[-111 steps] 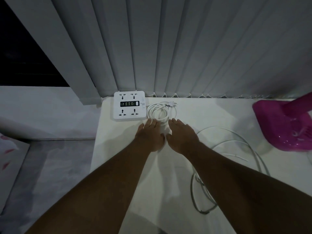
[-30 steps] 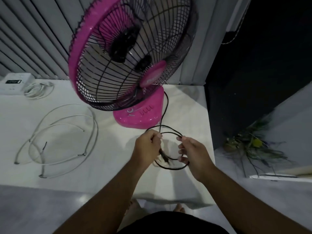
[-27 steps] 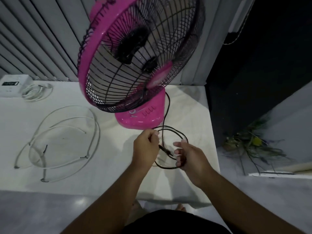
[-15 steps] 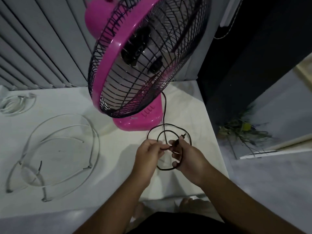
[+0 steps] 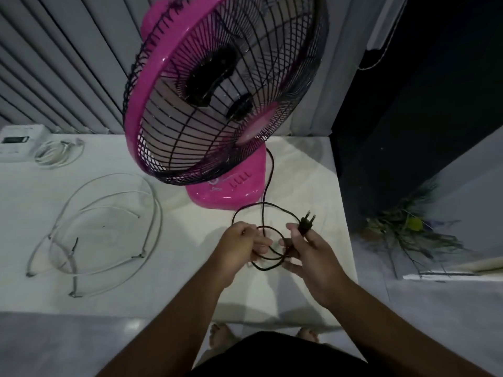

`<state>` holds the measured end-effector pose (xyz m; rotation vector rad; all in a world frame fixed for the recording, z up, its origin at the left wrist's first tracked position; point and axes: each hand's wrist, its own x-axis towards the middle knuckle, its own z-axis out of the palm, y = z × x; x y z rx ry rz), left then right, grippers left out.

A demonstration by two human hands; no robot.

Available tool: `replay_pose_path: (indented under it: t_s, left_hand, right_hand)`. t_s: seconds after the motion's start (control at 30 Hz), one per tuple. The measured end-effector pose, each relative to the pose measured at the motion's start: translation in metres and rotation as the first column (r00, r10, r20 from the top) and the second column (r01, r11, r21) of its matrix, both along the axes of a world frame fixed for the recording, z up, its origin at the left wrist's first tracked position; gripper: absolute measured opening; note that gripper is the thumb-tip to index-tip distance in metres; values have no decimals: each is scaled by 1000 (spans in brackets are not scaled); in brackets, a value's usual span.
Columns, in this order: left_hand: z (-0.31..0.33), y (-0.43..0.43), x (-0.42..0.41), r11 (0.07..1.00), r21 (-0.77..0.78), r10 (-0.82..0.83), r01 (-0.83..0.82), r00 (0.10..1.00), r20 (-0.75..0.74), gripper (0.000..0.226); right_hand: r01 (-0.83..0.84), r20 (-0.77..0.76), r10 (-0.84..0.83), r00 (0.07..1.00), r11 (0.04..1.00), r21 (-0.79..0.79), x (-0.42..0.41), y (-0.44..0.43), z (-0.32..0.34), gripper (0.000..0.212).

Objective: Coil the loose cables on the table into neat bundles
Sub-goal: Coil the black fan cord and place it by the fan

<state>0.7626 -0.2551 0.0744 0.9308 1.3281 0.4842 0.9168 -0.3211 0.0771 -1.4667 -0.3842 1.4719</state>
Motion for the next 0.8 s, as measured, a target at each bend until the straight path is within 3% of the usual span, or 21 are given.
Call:
replay_pose_path:
  t_s: [0.17, 0.33, 0.4, 0.53, 0.6, 0.63, 0.73, 0.8]
  left_hand:
    - [11, -8, 10, 970, -239, 3, 46, 979, 203, 22]
    - [13, -1, 3, 962, -237, -114, 136, 988, 102, 39]
    - [13, 1, 0, 966, -211, -135, 149, 988, 81, 35]
    - [15, 4, 0, 910, -414, 119, -20, 970, 214, 25]
    - [15, 6, 1, 869, -489, 219, -76, 945, 242, 25]
    - [15, 7, 1, 857, -506, 252, -95, 935, 251, 25]
    - [18, 10, 0, 855, -507, 277, -110, 923, 267, 23]
    - [18, 11, -1, 867, -489, 265, -100, 923, 280, 23]
  right_hand:
    - [-167, 134, 158, 978, 984, 54, 12, -3, -2, 20]
    - [-229, 136, 220, 966, 971, 62, 13, -2, -8, 20]
    - [-237, 139, 225, 964, 969, 75, 11, -2, -9, 24]
    - [-284, 100, 272, 957, 949, 136, 6, -1, -3, 26]
    - [-270, 49, 266, 963, 956, 116, 5, 0, -3, 45]
    - [-272, 31, 270, 962, 956, 113, 5, 1, -2, 47]
    - [-304, 20, 304, 952, 940, 154, 5, 1, -2, 26]
    - [-264, -25, 270, 962, 954, 144, 5, 2, -3, 31]
